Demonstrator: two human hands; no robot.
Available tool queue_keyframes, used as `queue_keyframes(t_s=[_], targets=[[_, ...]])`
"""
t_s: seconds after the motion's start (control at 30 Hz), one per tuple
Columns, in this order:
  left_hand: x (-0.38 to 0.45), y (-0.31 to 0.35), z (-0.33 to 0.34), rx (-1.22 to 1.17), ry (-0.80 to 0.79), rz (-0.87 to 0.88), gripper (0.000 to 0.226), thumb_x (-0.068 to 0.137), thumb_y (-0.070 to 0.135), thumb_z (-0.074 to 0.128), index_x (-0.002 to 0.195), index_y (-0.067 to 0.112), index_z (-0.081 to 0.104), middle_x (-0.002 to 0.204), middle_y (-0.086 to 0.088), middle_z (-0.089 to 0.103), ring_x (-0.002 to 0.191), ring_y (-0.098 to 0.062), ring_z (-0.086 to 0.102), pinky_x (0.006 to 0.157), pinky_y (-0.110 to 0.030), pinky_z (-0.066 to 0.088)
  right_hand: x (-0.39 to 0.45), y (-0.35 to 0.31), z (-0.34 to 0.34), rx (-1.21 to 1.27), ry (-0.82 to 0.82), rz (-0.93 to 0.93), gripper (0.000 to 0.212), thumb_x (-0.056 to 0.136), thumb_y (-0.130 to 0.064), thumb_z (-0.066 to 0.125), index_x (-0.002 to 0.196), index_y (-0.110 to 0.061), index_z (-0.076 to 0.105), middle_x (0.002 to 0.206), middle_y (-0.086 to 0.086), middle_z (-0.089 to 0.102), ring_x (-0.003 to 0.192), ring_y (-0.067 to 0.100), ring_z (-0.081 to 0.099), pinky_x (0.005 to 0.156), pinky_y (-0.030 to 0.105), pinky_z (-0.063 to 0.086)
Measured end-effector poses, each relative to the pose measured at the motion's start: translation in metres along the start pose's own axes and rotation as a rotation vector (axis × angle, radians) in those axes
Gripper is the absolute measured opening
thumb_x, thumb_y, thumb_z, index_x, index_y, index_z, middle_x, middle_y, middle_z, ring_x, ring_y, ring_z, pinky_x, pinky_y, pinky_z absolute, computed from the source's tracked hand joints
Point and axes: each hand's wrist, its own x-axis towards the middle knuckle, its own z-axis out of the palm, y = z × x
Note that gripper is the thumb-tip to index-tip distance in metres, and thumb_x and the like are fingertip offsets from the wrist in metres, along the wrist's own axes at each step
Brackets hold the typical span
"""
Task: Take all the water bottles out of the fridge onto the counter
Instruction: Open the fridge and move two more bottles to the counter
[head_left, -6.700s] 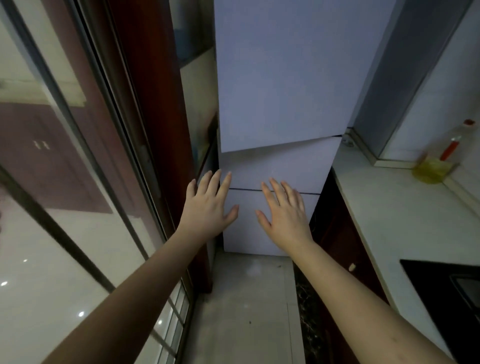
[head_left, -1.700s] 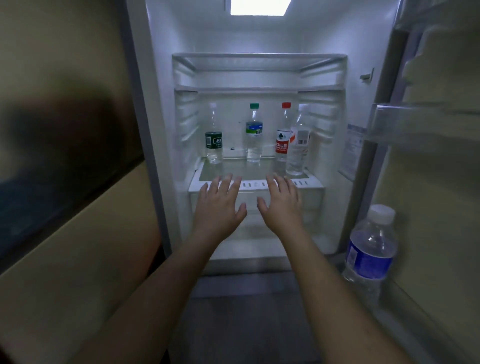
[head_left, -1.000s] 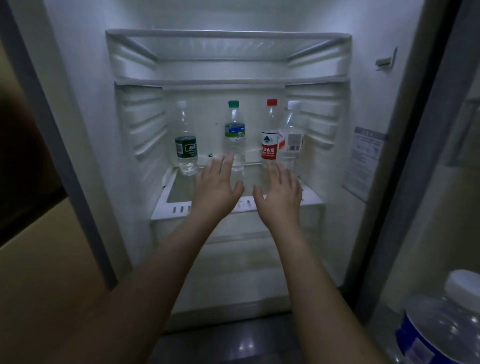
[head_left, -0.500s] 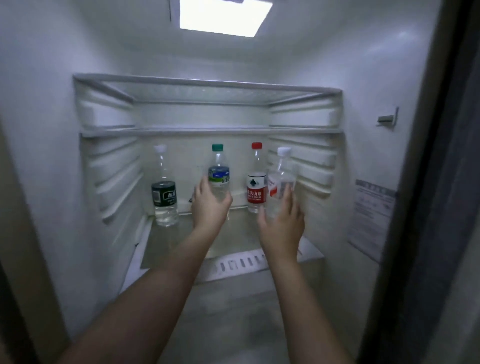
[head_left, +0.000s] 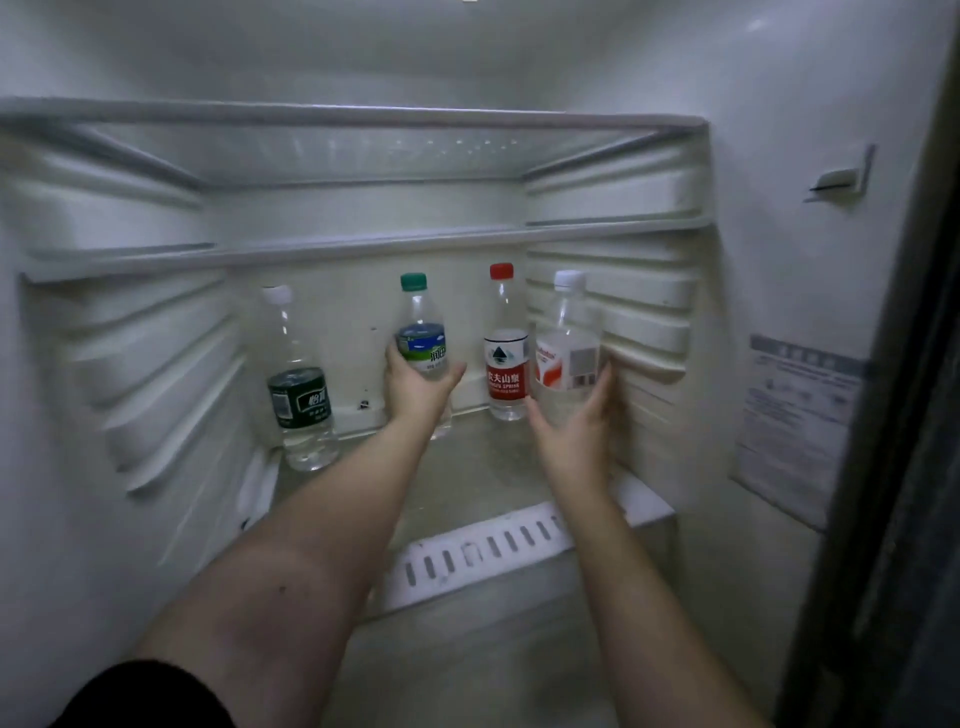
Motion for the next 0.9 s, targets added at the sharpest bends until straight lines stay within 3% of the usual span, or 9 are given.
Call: queue_keyframes(t_s=[0.17, 0.33, 0.5, 0.7, 0.8, 0.9], targets=[[0.006, -0.004, 0.008, -0.126, -0.004, -0.021, 0.096, 0.068, 0.019, 0.088, 0.144, 0.014, 0.03, 0.131, -0.008, 0.056, 0.115, -0.025, 0.057, 0.1, -0.037, 0.046, 0.005, 0.008, 0.002, 0.109, -0.029, 0.088, 0.099, 0.076, -0.042, 0.08, 0.152, -0.019, 0.02, 0.145, 0.009, 0.048, 0.126, 0.028, 0.052, 0.093, 0.034, 0.042], [0.003, -0.009, 0.01, -0.089, 0.052, -0.031, 0.065, 0.076, 0.024, 0.081, 0.128, 0.016, 0.042, 0.113, -0.006, 0.063, 0.099, -0.026, 0.062, 0.083, -0.029, 0.043, 0.005, 0.003, -0.003, 0.162, -0.058, 0.086, 0.084, 0.077, -0.037, 0.079, 0.145, -0.019, 0.033, 0.139, 0.003, 0.053, 0.119, 0.021, 0.056, 0.091, 0.033, 0.045], [-0.011, -0.004, 0.002, -0.02, 0.099, -0.021, 0.07, 0.075, 0.028, 0.079, 0.131, 0.015, 0.039, 0.105, 0.0, 0.057, 0.089, -0.019, 0.058, 0.076, -0.031, 0.043, -0.01, -0.006, -0.013, 0.232, -0.033, 0.004, 0.074, 0.076, -0.036, 0.081, 0.137, -0.023, 0.041, 0.13, -0.004, 0.058, 0.105, 0.008, 0.054, 0.082, 0.024, 0.039], [-0.037, 0.008, -0.021, 0.024, 0.178, -0.04, 0.069, 0.073, 0.025, 0.079, 0.127, 0.011, 0.039, 0.111, -0.011, 0.058, 0.093, -0.028, 0.061, 0.075, -0.032, 0.045, -0.037, -0.023, -0.028, 0.261, -0.06, -0.026, 0.062, 0.077, -0.047, 0.077, 0.129, -0.027, 0.048, 0.116, -0.011, 0.063, 0.095, 0.002, 0.06, 0.073, 0.016, 0.045], [-0.051, 0.018, -0.036, 0.046, 0.167, -0.038, 0.065, 0.073, 0.024, 0.078, 0.123, 0.012, 0.038, 0.11, -0.01, 0.059, 0.093, -0.027, 0.062, 0.078, -0.034, 0.049, -0.053, -0.032, -0.033, 0.324, -0.094, 0.011, 0.054, 0.08, -0.045, 0.076, 0.124, -0.026, 0.051, 0.11, -0.01, 0.066, 0.089, -0.003, 0.063, 0.063, 0.003, 0.043], [-0.07, 0.03, -0.048, 0.027, 0.162, -0.027, 0.063, 0.074, 0.026, 0.078, 0.12, 0.014, 0.038, 0.102, -0.003, 0.06, 0.086, -0.021, 0.063, 0.07, -0.028, 0.049, -0.069, -0.041, -0.039, 0.36, -0.131, 0.023, 0.047, 0.081, -0.045, 0.075, 0.118, -0.031, 0.05, 0.11, -0.008, 0.068, 0.093, 0.005, 0.066, 0.066, 0.008, 0.043]])
